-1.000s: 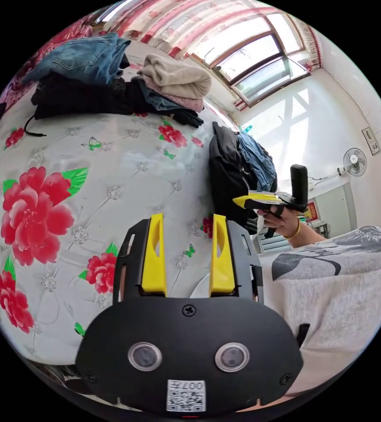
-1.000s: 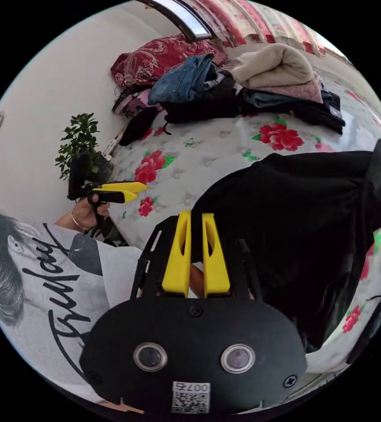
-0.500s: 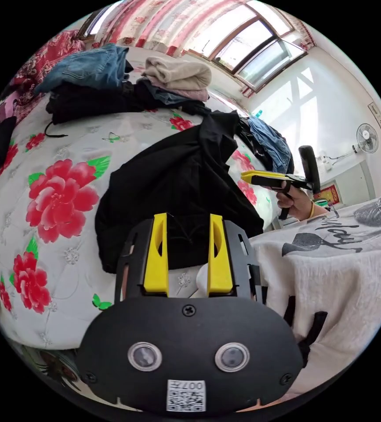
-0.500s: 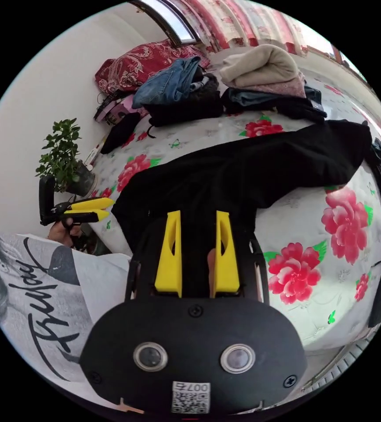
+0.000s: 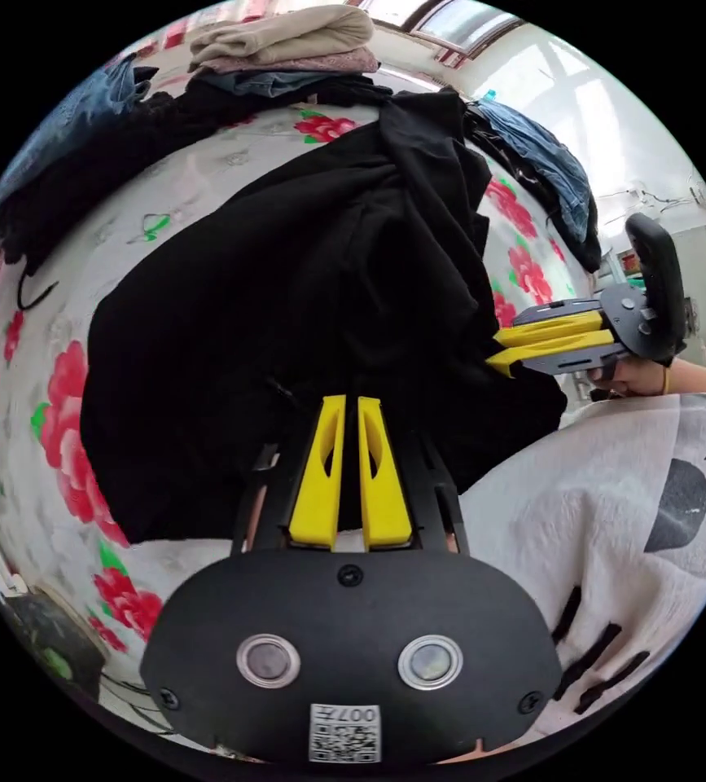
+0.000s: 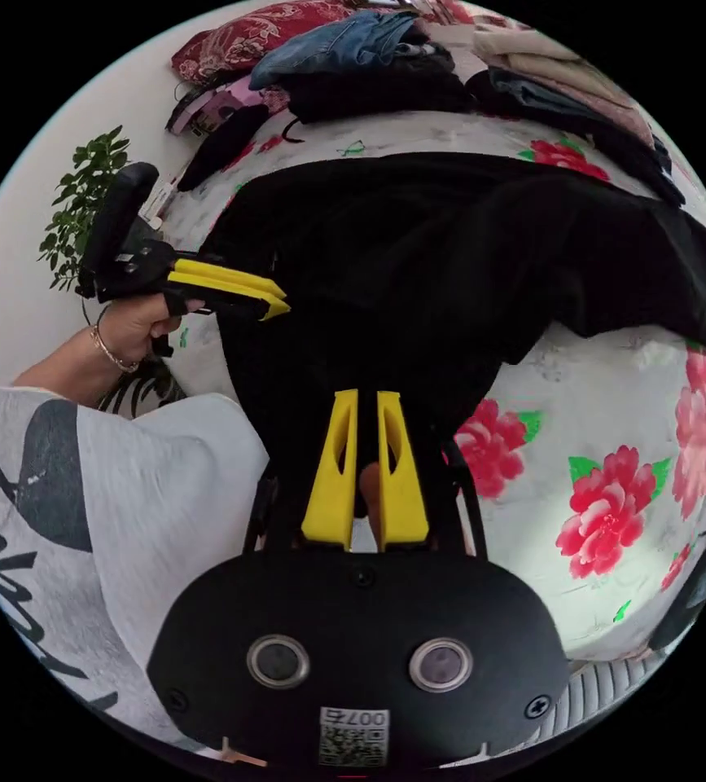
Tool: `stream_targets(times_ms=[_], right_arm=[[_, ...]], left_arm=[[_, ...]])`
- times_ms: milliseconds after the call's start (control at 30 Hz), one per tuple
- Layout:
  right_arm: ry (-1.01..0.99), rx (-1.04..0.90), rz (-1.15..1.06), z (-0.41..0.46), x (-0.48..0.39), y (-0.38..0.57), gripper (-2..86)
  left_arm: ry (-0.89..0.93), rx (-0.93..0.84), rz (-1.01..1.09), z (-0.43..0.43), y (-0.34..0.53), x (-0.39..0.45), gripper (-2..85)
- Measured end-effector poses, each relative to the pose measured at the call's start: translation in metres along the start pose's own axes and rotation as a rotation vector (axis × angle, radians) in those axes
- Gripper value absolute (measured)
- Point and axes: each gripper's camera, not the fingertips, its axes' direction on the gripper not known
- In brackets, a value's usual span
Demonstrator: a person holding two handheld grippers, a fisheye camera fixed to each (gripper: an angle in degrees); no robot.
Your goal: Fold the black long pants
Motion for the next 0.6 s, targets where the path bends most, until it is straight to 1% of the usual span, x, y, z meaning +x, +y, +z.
stream_targets(times_ms=[67,100,133,167,233,267,300,333,400,467,500,567,600], right_arm=[[-0.042,-0.007,-0.170,0.005,-0.036,-0.032,6.5],[-0.061,0.000,-0.209,0.005,-0.045,-0.039,6.7],[-0.112,0.015,-0.269,0.003,-0.059,-0.051,7.0],[-0.173,0.006,-0.309,0.001,-0.069,-0.062,7.3],[-0.216,-0.003,-0.319,-0.002,-0.073,-0.072,7.8],[-0.204,0.022,-0.313,-0.006,-0.068,-0.073,8.1],[-0.189,0.043,-0.300,-0.010,-0.062,-0.072,8.2],[-0.157,0.090,-0.249,-0.017,-0.045,-0.071,8.4],[-0.111,0.157,-0.121,-0.031,-0.006,-0.070,8.8],[-0.018,0.235,0.087,-0.054,0.058,-0.072,9.5],[0.002,0.257,0.138,-0.061,0.075,-0.073,9.7],[0.063,0.339,0.300,-0.087,0.133,-0.083,10.6],[0.081,0.352,0.326,-0.092,0.145,-0.087,10.8]], left_arm=[[-0.222,-0.014,0.007,-0.020,-0.007,-0.028,2.2],[-0.279,-0.015,-0.009,-0.026,-0.008,-0.039,2.5],[-0.376,-0.011,-0.068,-0.040,-0.009,-0.066,3.1],[-0.421,0.015,-0.167,-0.059,-0.006,-0.095,3.7],[-0.382,0.082,-0.317,-0.093,0.003,-0.132,3.9],[-0.385,0.119,-0.392,-0.113,0.012,-0.145,4.1],[-0.416,0.138,-0.424,-0.122,0.017,-0.148,4.2],[-0.469,0.174,-0.453,-0.138,0.029,-0.147,4.6],[-0.482,0.223,-0.475,-0.150,0.050,-0.139,5.2],[-0.408,0.280,-0.499,-0.147,0.076,-0.121,7.1],[-0.376,0.284,-0.505,-0.143,0.081,-0.116,7.8],[-0.237,0.298,-0.517,-0.121,0.093,-0.094,10.8],[-0.200,0.302,-0.518,-0.116,0.095,-0.088,11.2]])
